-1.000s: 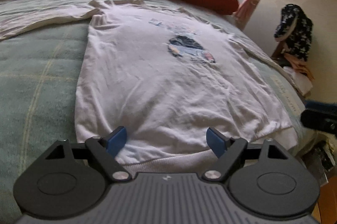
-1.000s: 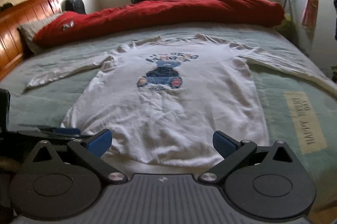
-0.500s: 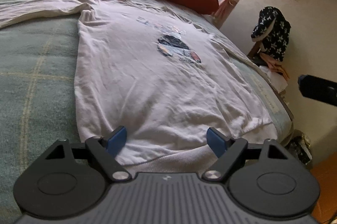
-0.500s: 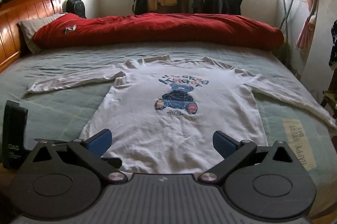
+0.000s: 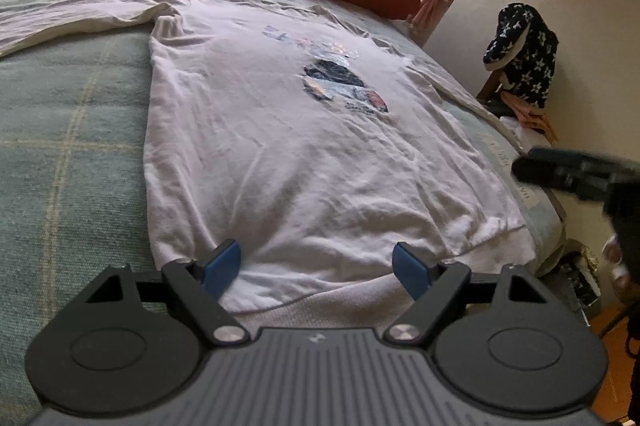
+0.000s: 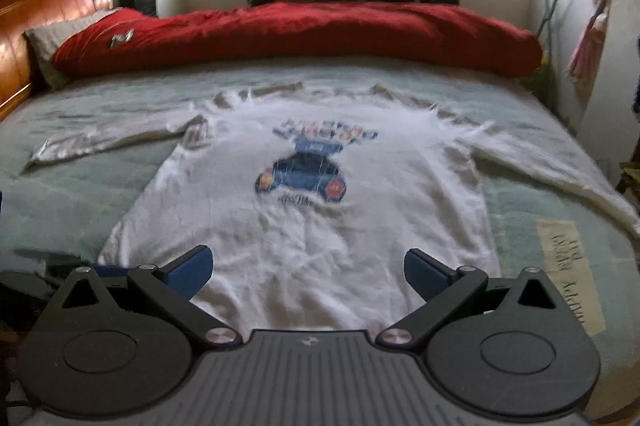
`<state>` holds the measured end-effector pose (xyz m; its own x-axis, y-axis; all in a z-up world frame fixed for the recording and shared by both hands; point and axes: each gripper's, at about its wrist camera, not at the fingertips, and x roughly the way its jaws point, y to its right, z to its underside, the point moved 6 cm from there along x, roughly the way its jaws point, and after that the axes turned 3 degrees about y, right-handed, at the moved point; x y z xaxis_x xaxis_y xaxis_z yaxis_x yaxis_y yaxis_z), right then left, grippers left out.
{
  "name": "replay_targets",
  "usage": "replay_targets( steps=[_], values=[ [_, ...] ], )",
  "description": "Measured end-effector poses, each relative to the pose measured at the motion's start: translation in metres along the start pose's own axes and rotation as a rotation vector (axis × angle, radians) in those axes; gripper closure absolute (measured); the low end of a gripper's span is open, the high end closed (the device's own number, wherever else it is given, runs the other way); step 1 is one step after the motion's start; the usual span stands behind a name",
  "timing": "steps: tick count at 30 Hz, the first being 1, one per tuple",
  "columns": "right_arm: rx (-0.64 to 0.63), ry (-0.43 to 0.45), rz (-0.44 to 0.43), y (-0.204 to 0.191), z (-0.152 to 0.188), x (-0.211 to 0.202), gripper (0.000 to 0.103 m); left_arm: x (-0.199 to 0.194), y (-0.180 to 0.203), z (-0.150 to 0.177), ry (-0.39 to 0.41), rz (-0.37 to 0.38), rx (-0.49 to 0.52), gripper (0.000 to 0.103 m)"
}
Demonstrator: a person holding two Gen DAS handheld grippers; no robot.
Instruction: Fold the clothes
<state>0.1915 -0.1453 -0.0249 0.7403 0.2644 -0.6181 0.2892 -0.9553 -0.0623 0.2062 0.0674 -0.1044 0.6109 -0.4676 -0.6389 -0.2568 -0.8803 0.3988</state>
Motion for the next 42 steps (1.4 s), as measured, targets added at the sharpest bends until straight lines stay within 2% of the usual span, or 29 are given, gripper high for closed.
replay_targets(
  steps=[5, 10, 15, 20, 22, 27, 31, 33, 36, 40, 42],
  values=[
    [-0.025, -0.071, -0.103, 0.002, 0.034, 0.02, 0.0, 0.002, 0.003, -0.001, -0.012, -0.036, 0.007, 0.02],
    [-0.022, -0.083, -0.137, 0.011, 0.046, 0.031, 0.0, 0.006, 0.006, -0.001, -0.013, -0.068, 0.011, 0.019],
    [0.062, -0.121, -0.183, 0.023, 0.063, 0.043, 0.0, 0.009, 0.01, 0.001, -0.01, -0.102, 0.034, 0.017],
    [-0.004, -0.102, -0.192, 0.025, 0.078, 0.024, 0.0, -0.001, 0.017, 0.005, -0.024, -0.144, 0.083, 0.017],
    [-0.016, -0.113, -0.188, 0.026, 0.075, 0.017, 0.0, -0.01, 0.02, -0.001, -0.016, -0.152, 0.085, 0.017],
    [-0.08, -0.021, -0.286, 0.002, 0.047, 0.016, 0.0, -0.021, 0.028, -0.03, 0.05, -0.147, 0.098, 0.017],
    [-0.138, 0.007, -0.331, -0.021, 0.034, 0.04, 0.0, -0.001, 0.023, -0.031, 0.018, -0.141, 0.06, 0.017],
    [-0.115, -0.033, -0.33, -0.021, 0.04, 0.053, 0.0, 0.008, 0.013, -0.017, -0.016, -0.156, 0.033, 0.017],
    [-0.087, -0.053, -0.327, -0.013, 0.057, 0.055, 0.0, 0.001, 0.005, 0.003, 0.014, -0.135, 0.046, 0.017],
    [-0.089, -0.044, -0.316, -0.005, 0.073, 0.043, 0.0, -0.017, 0.002, 0.0, 0.007, -0.132, 0.011, 0.017],
    [-0.108, -0.02, -0.343, -0.013, 0.063, 0.036, 0.0, -0.022, 0.003, -0.011, 0.025, -0.138, 0.006, 0.017]
  ],
)
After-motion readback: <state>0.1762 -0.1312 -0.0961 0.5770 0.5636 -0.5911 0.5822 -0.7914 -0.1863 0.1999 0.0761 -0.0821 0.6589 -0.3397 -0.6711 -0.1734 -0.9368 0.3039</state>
